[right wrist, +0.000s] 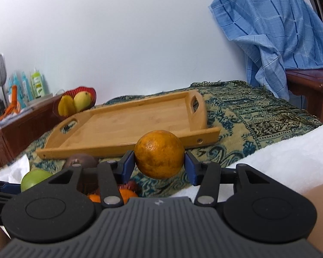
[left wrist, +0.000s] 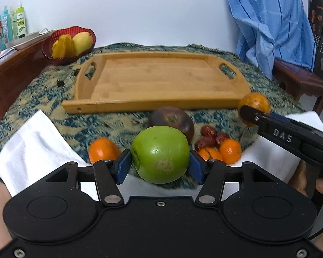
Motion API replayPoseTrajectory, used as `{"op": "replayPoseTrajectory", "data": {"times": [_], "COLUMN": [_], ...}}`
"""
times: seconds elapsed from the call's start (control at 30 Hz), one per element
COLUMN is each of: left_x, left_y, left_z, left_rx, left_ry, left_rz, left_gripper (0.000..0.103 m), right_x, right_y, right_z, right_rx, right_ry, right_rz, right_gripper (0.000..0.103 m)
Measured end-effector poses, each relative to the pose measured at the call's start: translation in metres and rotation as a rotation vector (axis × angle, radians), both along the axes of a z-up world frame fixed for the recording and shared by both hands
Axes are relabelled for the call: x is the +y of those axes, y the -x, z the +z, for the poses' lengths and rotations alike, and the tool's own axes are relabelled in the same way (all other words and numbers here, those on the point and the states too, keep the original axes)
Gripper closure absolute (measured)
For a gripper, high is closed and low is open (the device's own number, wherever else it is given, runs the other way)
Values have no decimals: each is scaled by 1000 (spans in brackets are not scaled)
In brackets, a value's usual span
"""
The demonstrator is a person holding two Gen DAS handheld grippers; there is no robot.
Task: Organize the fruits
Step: 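Carry the green apple with the left tool while the right tool carries the orange onto the tray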
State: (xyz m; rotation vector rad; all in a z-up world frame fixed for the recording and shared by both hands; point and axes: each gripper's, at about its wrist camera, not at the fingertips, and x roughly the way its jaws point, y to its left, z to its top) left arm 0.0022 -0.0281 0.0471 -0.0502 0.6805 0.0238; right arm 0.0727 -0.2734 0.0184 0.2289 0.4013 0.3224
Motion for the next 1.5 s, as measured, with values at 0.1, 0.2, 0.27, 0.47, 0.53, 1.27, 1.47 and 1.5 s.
{"op": "replayPoseTrajectory", "data": {"times": [0.1, 0.2, 0.27, 0.47, 0.53, 1.27, 1.47, 1.5], "left_x": [8, 16, 22, 37, 41, 45, 42, 41], "left_y": [-10, -25, -36, -79, -94, -275, -307, -311], "left_z": [10, 20, 26, 40, 44, 23, 15, 14], "left_rx": [-25, -38, -49, -82, -90, -16, -9, -10], "left_ry": [-14, -26, -24, -10, 10, 58, 51, 49], "left_rz": [15, 28, 38, 59, 60, 39, 49, 51], "left_gripper": [48, 48, 48, 48, 48, 48, 48, 48], "right_x": [-3, -6, -6, 3, 8, 38, 45, 45], "right_y": [-12, -27, -35, -66, -81, -228, -249, -251], "right_z": [3, 6, 8, 21, 24, 23, 19, 19], "right_rx": [0, -11, -27, -110, -130, 41, 105, 114], "right_ry": [-11, -30, -51, -17, -5, 89, 132, 128], "right_rz": [-4, -3, 4, 31, 36, 24, 58, 62], "right_gripper": [50, 50, 50, 50, 50, 50, 49, 49]}}
